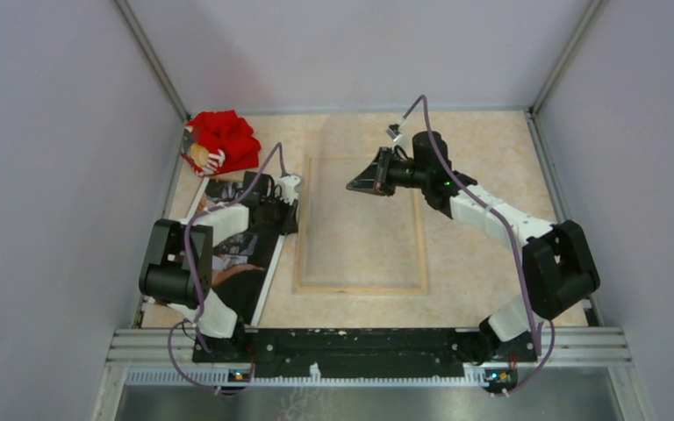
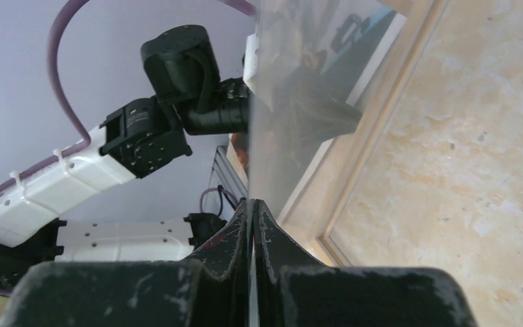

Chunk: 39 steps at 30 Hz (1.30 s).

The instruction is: Put the photo into the frame

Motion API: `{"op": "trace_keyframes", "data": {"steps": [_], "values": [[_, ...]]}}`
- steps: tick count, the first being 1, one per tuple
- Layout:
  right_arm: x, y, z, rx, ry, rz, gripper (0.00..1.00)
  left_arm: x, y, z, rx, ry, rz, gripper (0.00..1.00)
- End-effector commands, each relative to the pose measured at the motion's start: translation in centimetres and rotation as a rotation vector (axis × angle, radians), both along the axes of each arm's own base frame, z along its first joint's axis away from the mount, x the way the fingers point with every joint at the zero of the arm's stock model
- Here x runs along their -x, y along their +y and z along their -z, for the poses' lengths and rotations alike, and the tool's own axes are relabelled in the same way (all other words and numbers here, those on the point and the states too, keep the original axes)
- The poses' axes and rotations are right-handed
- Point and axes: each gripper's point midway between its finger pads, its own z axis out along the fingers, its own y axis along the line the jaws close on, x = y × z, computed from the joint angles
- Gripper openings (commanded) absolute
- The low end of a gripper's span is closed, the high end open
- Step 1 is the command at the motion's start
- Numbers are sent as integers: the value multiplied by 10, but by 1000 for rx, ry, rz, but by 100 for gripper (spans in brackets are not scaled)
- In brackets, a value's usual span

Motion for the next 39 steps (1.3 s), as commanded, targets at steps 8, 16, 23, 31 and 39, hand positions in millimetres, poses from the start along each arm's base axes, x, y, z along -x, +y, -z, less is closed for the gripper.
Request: {"op": "trace_keyframes", "data": {"steps": [8,16,23,31,39], "values": [[5,11,-25,-61,-63,-5,0,9,4,10,-15,35,14,25],[11,4,-8,40,-92,-40,0,9,4,10,-16,35,13,25],[18,-10,19,132,-60,-21,0,9,3,10,-13,37,14,25],[20,-22,16,150,-71,-4,0,10,3,10,-12,38,15,24],[18,-43,33,160,-29,25,0,10,3,9,-13,36,15,24]]}}
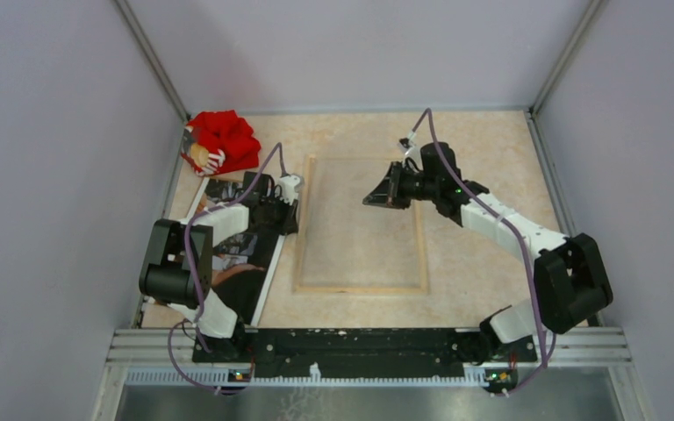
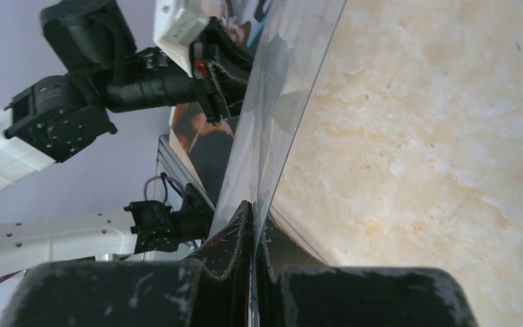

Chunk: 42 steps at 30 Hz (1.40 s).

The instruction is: Put the photo into the frame

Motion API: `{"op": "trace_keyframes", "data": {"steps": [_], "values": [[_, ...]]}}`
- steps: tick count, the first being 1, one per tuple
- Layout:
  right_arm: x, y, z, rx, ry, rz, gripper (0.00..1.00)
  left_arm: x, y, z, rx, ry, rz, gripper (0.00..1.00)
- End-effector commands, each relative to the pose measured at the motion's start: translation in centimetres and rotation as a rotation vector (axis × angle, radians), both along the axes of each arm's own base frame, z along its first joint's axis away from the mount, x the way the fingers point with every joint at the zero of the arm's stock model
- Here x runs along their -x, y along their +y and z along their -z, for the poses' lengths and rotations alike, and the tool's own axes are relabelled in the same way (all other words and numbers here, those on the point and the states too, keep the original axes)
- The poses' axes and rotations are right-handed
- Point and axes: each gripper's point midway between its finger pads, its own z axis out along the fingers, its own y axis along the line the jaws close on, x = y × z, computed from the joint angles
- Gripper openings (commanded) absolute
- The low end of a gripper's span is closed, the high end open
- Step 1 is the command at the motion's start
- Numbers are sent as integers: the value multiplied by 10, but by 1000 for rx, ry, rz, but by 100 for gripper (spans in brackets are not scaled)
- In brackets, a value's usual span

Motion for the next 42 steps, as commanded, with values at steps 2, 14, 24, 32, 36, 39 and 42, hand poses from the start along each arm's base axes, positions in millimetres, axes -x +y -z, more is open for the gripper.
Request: {"op": "trace_keyframes", "data": {"steps": [2,14,24,32,36,39,42], "values": [[4,-15,8,32,-3,-17,0,9,3,8,-12,34,15,24],[-3,-27,23,91,-1,-40,0,8,3,9,-12,35,17,24],[-15,-29,26,165,-9,-49,0,9,3,9,-10,38,17,24],[-19,-42,38,205,12,-21,0,9,2,9,-8,39,20,24],[-25,-49,38,213,10,-4,0,9,2,8,-8,37,20,24],[-29,-46,33,201,-1,-12,0,9,2,9,-7,38,20,24],[-27,-40,34,163,16,-23,0,10,3,10,-10,39,19,24]]}}
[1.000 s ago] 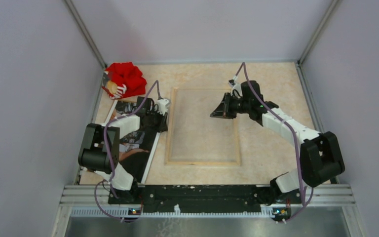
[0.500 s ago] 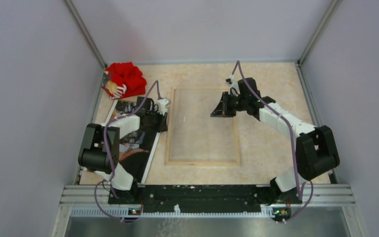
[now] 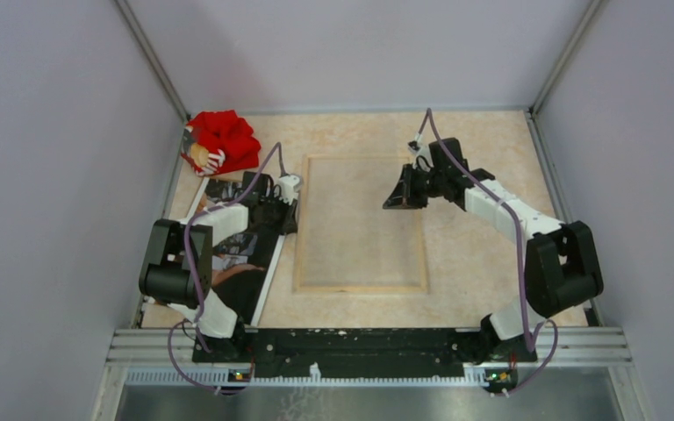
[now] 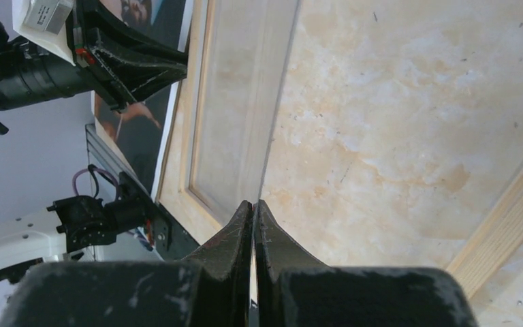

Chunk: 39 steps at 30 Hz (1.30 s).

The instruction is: Put the photo into the frame

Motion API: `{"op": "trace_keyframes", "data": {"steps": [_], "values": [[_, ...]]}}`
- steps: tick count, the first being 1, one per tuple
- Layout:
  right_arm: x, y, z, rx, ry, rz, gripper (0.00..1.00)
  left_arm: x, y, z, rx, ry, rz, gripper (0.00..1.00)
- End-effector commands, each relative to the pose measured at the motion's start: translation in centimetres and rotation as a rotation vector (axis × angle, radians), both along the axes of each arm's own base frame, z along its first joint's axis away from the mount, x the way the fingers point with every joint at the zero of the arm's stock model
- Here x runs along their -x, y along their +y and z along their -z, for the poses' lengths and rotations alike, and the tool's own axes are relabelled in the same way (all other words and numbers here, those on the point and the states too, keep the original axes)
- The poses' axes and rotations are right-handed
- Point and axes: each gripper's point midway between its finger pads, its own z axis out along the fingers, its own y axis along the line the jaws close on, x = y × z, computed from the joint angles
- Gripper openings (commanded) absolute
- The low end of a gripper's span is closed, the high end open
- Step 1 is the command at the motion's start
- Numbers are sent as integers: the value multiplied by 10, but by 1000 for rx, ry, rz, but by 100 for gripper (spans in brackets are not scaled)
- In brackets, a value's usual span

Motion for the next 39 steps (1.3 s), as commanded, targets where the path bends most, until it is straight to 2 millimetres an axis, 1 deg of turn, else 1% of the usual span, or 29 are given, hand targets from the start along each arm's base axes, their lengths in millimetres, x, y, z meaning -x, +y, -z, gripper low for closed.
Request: {"op": "trace_keyframes", "data": {"steps": [1,6,11,18,26,29,32,34,36,37,38,39], "values": [[-9,16,-16,-70,-42,-34,0,9,2,10,-9,40,16,24],[-1,24,-7,-85,-13,-48,0,9,2,9,-9,39,17,24],[1,24,-1,-67,-7,-45,0,10,2,10,-9,42,17,23],[-2,20,-2,-37,-20,-40,0,10,2,9,-8,42,17,23],[-10,22,4,-20,-24,-45,0,10,2,9,-10,41,16,23],[-10,20,10,1,-9,-35,0,10,2,8,-9,38,18,23],[-9,13,16,41,2,-16,6,10,2,8,-11,37,18,23],[-8,7,20,72,8,-2,13,11,3,9,-12,40,20,23],[-8,3,24,100,12,7,17,10,2,9,-11,39,19,23],[-8,1,27,115,20,13,20,11,2,9,-10,40,18,23],[-8,-3,31,133,27,23,26,10,2,8,-8,38,19,23],[-8,-6,34,150,33,31,35,10,2,8,-6,38,18,23]]}}
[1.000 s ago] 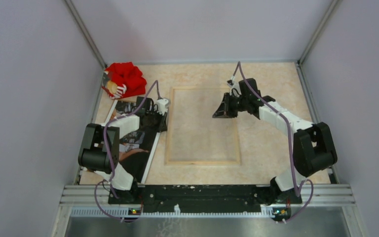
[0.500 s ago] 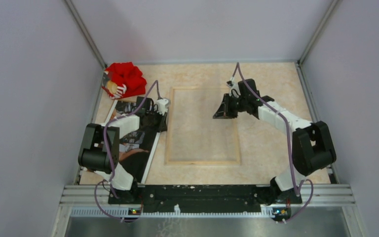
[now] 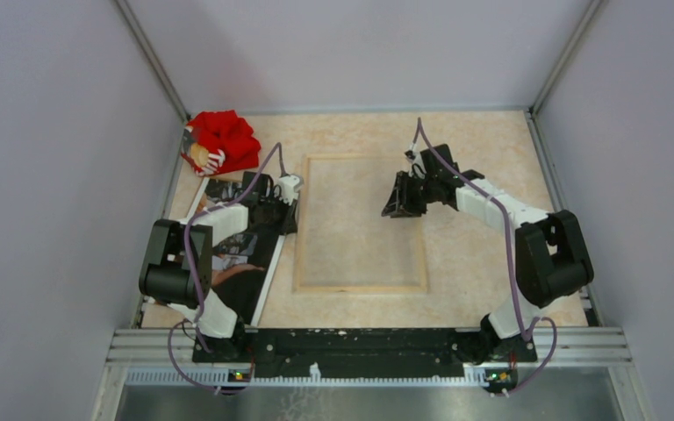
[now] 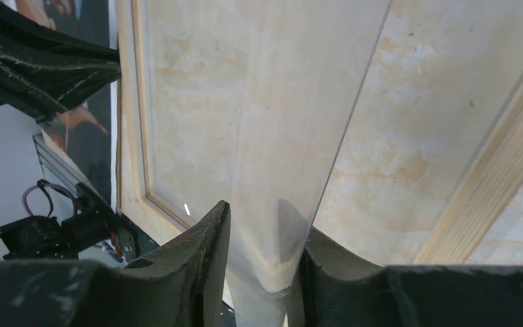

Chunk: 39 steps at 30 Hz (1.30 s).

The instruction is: Put the photo into the frame

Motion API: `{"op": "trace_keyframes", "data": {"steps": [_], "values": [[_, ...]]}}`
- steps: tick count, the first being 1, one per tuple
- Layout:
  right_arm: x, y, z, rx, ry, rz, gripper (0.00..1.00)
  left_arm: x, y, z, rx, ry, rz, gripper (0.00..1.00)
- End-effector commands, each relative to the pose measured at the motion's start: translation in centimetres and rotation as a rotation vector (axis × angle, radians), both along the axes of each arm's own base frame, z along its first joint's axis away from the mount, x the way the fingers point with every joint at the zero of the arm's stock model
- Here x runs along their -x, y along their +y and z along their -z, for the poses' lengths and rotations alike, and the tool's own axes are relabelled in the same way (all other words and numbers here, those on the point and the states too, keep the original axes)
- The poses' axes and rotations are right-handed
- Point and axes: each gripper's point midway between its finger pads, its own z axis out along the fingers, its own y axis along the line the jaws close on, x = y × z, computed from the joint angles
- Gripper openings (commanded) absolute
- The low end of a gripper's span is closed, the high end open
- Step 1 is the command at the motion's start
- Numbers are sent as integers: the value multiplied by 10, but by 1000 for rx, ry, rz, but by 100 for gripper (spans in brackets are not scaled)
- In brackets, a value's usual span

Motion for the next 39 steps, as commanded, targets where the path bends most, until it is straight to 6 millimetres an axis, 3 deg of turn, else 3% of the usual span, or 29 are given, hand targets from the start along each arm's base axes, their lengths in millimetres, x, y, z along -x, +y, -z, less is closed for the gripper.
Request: {"op": "trace_keyframes", "data": {"steps": [1,4,9,22,31,39], "values": [[-9,-6,-2,69,-28,11,46,11,1,8,-2,45,13,23],[-13,-18,5,125,-29,47,67,12,2,9,-6,45,14,23],[-17,-24,7,160,-42,68,81,11,1,9,-4,46,15,23],[-39,-53,36,325,-25,140,94,12,2,9,-6,49,18,22],[-48,-61,14,350,-85,179,99,11,2,9,-9,45,19,22],[-36,-52,20,300,-47,159,97,12,3,10,-13,48,16,21]]}}
